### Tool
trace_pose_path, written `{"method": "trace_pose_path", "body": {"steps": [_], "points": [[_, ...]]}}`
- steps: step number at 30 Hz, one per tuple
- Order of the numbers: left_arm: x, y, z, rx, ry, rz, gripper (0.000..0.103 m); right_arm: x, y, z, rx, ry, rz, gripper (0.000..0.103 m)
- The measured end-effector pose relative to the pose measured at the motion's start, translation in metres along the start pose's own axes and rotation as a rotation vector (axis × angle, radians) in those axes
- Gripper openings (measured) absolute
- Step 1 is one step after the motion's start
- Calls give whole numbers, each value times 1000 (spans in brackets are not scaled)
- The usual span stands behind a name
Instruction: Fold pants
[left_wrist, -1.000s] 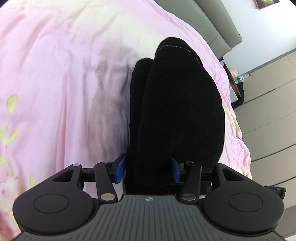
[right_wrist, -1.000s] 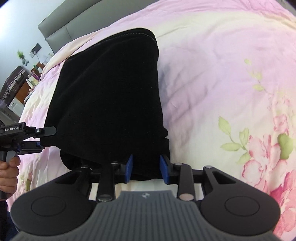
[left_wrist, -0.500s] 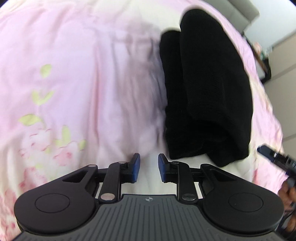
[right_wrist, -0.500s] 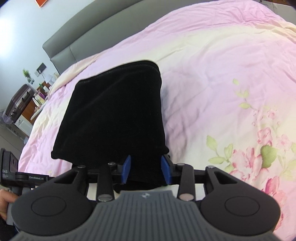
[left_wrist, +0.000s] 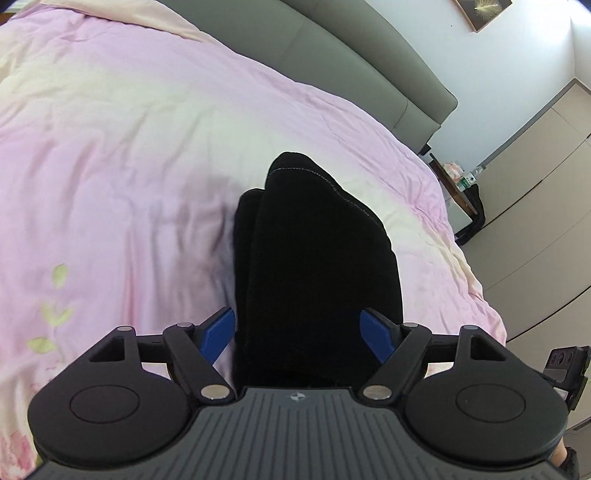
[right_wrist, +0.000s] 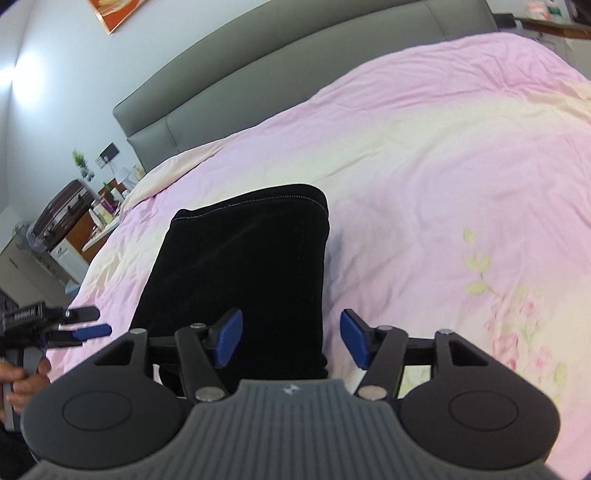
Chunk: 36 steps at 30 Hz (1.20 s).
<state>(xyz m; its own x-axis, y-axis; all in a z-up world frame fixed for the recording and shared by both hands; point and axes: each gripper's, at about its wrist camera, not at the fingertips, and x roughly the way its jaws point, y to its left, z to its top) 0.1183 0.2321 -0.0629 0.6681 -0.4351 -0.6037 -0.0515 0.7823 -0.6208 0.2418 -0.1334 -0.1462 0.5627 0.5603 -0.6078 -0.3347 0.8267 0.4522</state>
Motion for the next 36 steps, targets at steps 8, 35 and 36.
{"method": "trace_pose_path", "body": {"steps": [8, 35, 36], "points": [[46, 18, 10, -27, 48, 13, 90, 23, -24, 12, 37, 17, 42, 72], [108, 39, 14, 21, 217, -78, 103, 132, -35, 20, 101, 185, 172, 96], [109, 41, 14, 14, 223, -87, 103, 135, -36, 20, 112, 192, 186, 96]]}}
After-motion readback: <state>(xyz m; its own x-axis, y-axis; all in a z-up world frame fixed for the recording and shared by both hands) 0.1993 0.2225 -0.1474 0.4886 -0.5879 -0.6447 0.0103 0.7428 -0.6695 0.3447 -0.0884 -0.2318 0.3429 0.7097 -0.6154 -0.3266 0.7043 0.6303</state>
